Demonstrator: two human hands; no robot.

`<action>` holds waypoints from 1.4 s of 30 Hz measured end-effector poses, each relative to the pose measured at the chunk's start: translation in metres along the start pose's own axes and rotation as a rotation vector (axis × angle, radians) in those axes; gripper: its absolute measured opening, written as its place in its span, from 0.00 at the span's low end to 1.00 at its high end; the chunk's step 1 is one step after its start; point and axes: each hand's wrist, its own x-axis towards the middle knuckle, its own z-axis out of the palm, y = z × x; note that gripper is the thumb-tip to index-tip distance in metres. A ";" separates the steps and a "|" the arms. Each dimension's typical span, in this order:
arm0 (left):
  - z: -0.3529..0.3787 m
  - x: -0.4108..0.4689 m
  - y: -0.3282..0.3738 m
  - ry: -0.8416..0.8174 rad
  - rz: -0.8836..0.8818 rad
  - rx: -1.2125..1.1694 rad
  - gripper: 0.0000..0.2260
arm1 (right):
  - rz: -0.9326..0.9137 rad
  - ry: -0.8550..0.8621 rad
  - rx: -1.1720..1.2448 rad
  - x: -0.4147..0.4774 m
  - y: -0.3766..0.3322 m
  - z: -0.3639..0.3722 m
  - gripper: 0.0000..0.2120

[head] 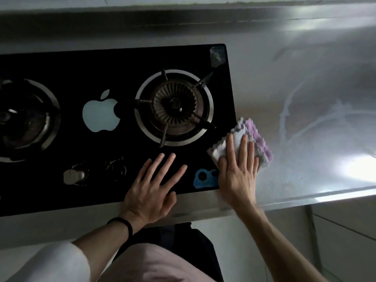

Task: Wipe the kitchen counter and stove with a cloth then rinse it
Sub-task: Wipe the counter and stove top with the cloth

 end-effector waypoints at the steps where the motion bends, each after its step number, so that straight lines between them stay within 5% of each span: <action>1: 0.000 0.000 0.000 -0.003 0.000 -0.006 0.34 | 0.014 -0.024 -0.013 -0.021 0.006 0.003 0.31; 6: -0.003 0.002 0.001 -0.007 -0.007 -0.013 0.35 | 0.061 -0.088 0.020 -0.054 0.016 0.007 0.30; 16: 0.002 0.000 0.000 -0.009 -0.007 -0.002 0.34 | -0.059 0.026 -0.003 0.103 -0.034 -0.021 0.29; 20: 0.001 0.001 0.000 -0.026 -0.015 0.015 0.36 | -0.093 0.095 0.027 0.089 -0.042 -0.011 0.29; 27: -0.010 0.003 0.009 -0.077 -0.065 -0.017 0.31 | -0.366 0.009 -0.052 -0.020 0.021 0.013 0.30; 31: -0.026 0.033 0.054 -0.022 -0.257 -0.189 0.30 | -0.534 -0.092 -0.130 -0.045 0.076 0.001 0.27; 37: -0.039 0.130 0.144 0.017 -0.206 -0.363 0.34 | -0.426 -0.097 -0.191 -0.026 0.148 -0.041 0.28; 42: -0.032 0.189 0.157 -0.039 -0.246 -0.252 0.33 | -0.470 -0.091 -0.159 -0.023 0.165 -0.061 0.29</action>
